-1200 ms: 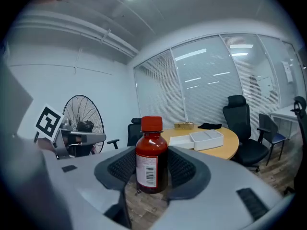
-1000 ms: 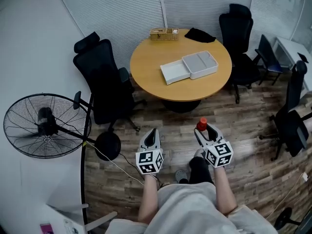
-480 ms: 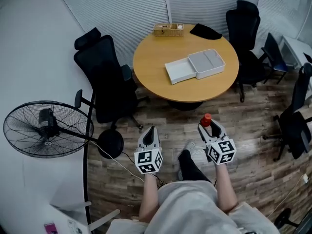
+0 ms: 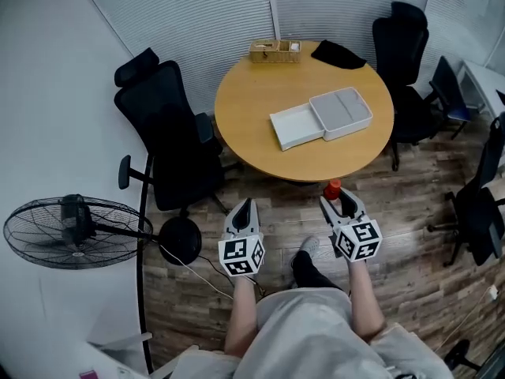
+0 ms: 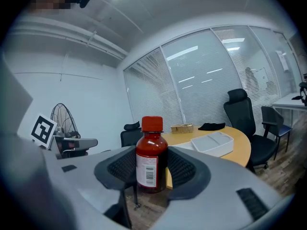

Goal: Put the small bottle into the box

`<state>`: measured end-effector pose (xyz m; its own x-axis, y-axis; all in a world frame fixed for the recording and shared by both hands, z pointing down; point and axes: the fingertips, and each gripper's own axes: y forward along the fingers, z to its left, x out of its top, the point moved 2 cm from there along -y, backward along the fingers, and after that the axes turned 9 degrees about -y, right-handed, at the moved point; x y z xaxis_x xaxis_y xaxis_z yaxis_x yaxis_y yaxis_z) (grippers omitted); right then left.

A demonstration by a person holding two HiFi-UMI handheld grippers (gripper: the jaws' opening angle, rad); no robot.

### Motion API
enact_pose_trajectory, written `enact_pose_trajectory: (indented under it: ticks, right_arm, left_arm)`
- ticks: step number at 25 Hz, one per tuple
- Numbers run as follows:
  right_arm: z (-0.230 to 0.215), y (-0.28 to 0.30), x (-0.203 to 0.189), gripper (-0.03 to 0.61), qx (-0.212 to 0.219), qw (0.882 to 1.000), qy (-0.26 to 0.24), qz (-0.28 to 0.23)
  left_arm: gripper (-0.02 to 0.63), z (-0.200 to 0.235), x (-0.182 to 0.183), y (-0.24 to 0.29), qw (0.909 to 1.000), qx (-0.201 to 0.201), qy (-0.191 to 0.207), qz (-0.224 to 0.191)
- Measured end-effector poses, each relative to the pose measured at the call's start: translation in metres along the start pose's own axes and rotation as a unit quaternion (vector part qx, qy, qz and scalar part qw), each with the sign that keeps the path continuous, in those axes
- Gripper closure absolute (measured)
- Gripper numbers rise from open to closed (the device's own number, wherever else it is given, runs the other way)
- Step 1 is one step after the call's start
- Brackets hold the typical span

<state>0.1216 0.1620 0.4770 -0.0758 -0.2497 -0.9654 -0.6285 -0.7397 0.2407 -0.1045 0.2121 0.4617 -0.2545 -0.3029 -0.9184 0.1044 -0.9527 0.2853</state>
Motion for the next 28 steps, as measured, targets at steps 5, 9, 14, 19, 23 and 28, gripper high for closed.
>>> enact_pose_trajectory:
  ticks: [5,9,14,19,23,28]
  right_arm:
    - [-0.016,0.033,0.015,0.367,0.003,1.0,0.008,-0.011]
    - [-0.025,0.057,0.023,0.367,0.005,1.0,0.014,-0.016]
    - [-0.042,0.083,0.028,0.367,0.006,1.0,0.02,-0.015]
    - [-0.064,0.106,0.032,0.367,0.006,1.0,0.02,-0.02]
    - [-0.079,0.123,0.03,0.367,0.009,0.999,0.024,-0.022]
    - [-0.088,0.13,0.024,0.367,0.014,0.999,0.026,-0.02]
  left_arm:
    - [0.584,0.007,0.019,0.036,1.0,-0.005,0.004,-0.001]
    - [0.584,0.014,0.03,0.06,1.0,-0.007,0.007,0.001]
    - [0.584,0.021,0.037,0.096,0.9999,-0.007,0.006,0.008]
    - [0.584,0.022,0.04,0.13,0.9999,-0.01,0.008,0.011]
    - [0.584,0.027,0.041,0.152,0.9998,-0.01,0.015,0.012]
    - [0.584,0.041,0.036,0.169,0.9995,0.003,0.025,0.02]
